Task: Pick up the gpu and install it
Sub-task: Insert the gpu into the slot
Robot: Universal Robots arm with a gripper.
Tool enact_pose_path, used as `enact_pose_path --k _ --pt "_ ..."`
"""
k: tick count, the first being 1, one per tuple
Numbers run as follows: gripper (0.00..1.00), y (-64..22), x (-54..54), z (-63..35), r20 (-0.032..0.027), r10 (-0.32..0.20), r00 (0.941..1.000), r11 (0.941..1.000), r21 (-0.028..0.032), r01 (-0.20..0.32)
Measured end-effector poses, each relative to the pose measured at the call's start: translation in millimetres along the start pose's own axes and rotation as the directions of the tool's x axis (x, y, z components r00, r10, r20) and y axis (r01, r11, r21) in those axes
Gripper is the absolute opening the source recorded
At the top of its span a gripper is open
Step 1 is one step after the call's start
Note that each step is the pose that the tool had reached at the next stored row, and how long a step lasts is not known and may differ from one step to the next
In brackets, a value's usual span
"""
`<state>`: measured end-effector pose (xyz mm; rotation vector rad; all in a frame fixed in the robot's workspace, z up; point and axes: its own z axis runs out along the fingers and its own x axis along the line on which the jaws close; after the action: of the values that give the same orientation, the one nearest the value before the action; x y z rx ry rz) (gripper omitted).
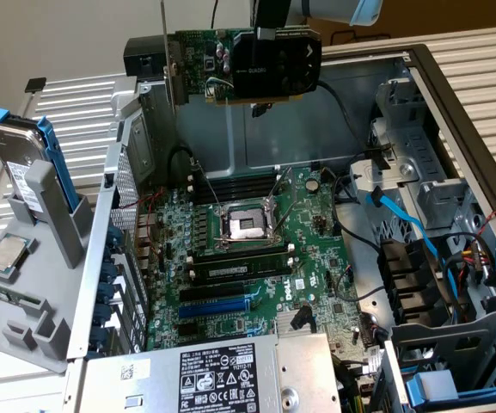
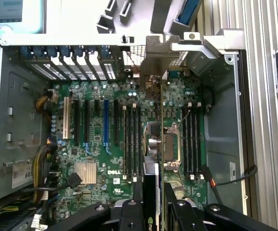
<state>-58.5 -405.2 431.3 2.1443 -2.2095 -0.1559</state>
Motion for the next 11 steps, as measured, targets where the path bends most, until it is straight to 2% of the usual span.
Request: enact_pose_path --k 1,2,4,5,7,10,11 --pt "0.27 0.4 0.2 0.4 0.0058 -0.001 1.0 1.0 0.0045 0.001" --pt "0.27 0.8 0.3 0.5 0.0139 -0.002 0.9999 1.0 0.0097 0.002" --pt "0.27 1.3 0.5 0.7 0.0341 -0.005 0.9994 0.9996 0.0276 0.004" --pt "0.27 1.7 0.7 0.8 0.0393 -0.006 0.9992 0.9994 0.0356 0.005" --pt "0.27 3.6 1.6 2.1 0.0418 -0.008 0.9991 0.9987 0.0506 0.005" --pt "0.27 8.4 2.4 4.6 0.0423 -0.009 0.9991 0.9979 0.064 0.006" --pt "0.27 10.2 2.6 5.2 0.0422 -0.009 0.9991 0.9975 0.0703 0.006"
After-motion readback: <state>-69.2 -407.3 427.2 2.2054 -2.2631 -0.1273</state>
